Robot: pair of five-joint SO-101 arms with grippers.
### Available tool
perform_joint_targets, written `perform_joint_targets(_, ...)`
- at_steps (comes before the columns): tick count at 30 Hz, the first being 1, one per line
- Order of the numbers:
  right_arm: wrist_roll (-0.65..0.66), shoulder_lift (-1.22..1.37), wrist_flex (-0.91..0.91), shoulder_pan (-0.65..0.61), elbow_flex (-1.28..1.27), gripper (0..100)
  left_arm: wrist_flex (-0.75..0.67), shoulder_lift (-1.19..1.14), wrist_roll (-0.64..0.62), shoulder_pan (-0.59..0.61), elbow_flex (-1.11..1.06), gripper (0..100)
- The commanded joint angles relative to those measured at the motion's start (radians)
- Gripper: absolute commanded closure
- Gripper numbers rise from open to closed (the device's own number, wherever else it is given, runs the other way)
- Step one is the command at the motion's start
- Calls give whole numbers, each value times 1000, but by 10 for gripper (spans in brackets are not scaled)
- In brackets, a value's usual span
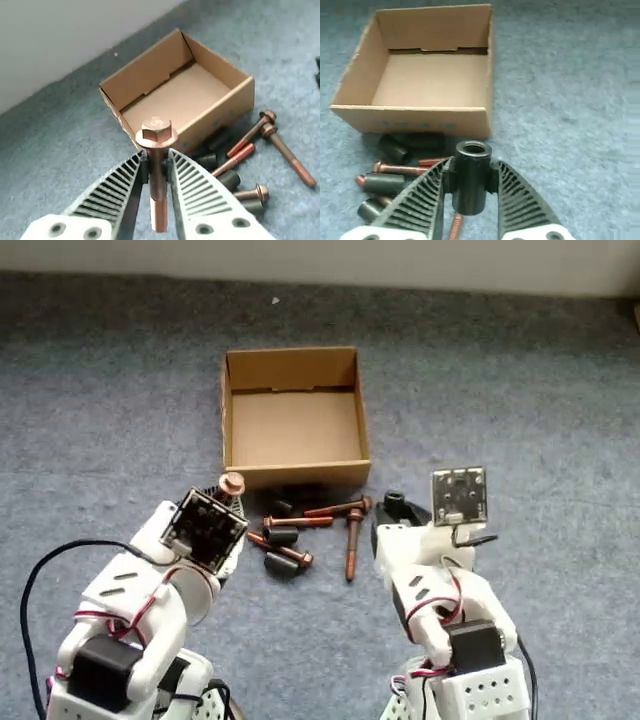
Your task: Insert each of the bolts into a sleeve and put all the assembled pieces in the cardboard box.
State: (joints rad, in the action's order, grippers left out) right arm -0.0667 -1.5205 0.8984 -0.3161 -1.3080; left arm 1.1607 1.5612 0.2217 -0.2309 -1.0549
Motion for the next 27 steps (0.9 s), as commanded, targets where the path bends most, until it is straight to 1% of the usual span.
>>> perform_joint_targets(1, -5, -62, -2, -102, 45, 994, -124, 77, -69, 13, 13, 995)
perform_joint_targets(7, -8, -90, -96, -234, 31, 994, -295, 104, -178, 8, 12, 995)
perform_joint_targets(10, -3, -90, -177, -317, -16, 994, -368, 105, -239, 7, 12, 995)
perform_joint_targets(12, -3, -90, -246, -387, -82, 994, -399, 108, -279, 7, 12, 995)
perform_joint_targets(15, -3, -91, -384, -470, -209, 994, -408, 110, -336, 7, 16, 995)
perform_joint_targets(19, -3, -91, -565, -492, -326, 994, -407, 110, -440, 7, 16, 995)
perform_joint_targets(22, -3, -91, -677, -490, -380, 994, -407, 110, -457, 1, 12, 995)
perform_joint_targets(27, -3, -91, -783, -493, -420, 994, -382, 108, -454, -116, 10, 995)
